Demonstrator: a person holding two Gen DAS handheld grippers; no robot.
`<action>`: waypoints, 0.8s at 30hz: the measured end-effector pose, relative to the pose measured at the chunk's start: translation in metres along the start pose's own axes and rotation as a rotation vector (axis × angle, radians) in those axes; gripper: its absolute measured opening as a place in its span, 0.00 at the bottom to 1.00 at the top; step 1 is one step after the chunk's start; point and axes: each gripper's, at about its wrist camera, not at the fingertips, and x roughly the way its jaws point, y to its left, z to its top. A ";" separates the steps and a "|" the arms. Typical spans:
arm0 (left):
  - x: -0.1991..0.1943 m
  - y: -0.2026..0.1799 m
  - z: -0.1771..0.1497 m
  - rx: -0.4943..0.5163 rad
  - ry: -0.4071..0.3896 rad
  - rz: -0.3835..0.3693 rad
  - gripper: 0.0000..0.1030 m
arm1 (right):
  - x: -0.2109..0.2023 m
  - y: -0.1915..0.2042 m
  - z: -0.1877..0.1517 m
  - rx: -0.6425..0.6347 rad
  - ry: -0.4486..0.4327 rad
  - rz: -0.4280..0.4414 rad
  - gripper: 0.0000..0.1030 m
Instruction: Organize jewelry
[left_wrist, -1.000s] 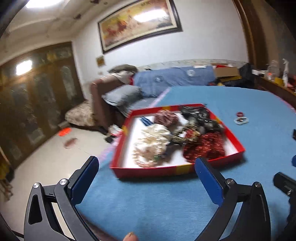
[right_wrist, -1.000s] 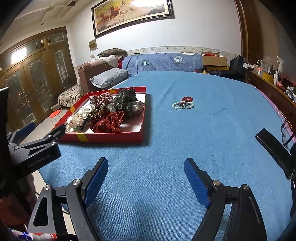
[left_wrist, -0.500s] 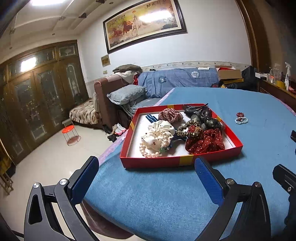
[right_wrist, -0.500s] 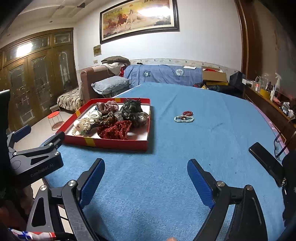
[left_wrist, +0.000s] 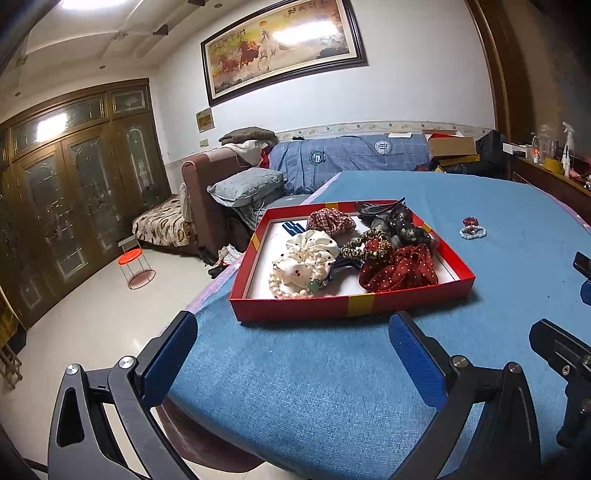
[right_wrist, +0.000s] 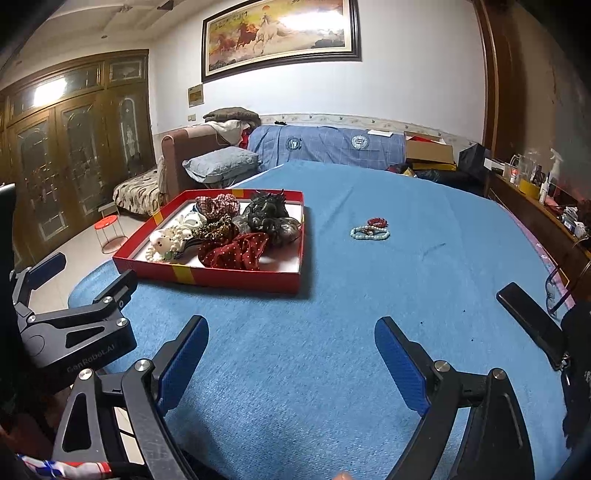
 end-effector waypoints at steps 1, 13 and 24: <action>0.000 0.000 0.000 -0.003 0.001 -0.002 1.00 | 0.000 0.000 0.000 0.000 0.000 -0.002 0.92; 0.006 0.003 -0.002 -0.024 0.026 -0.023 1.00 | 0.005 0.000 -0.001 0.006 0.020 -0.003 0.92; 0.010 0.006 -0.003 -0.032 0.038 -0.021 1.00 | 0.008 0.001 -0.001 0.002 0.031 -0.003 0.92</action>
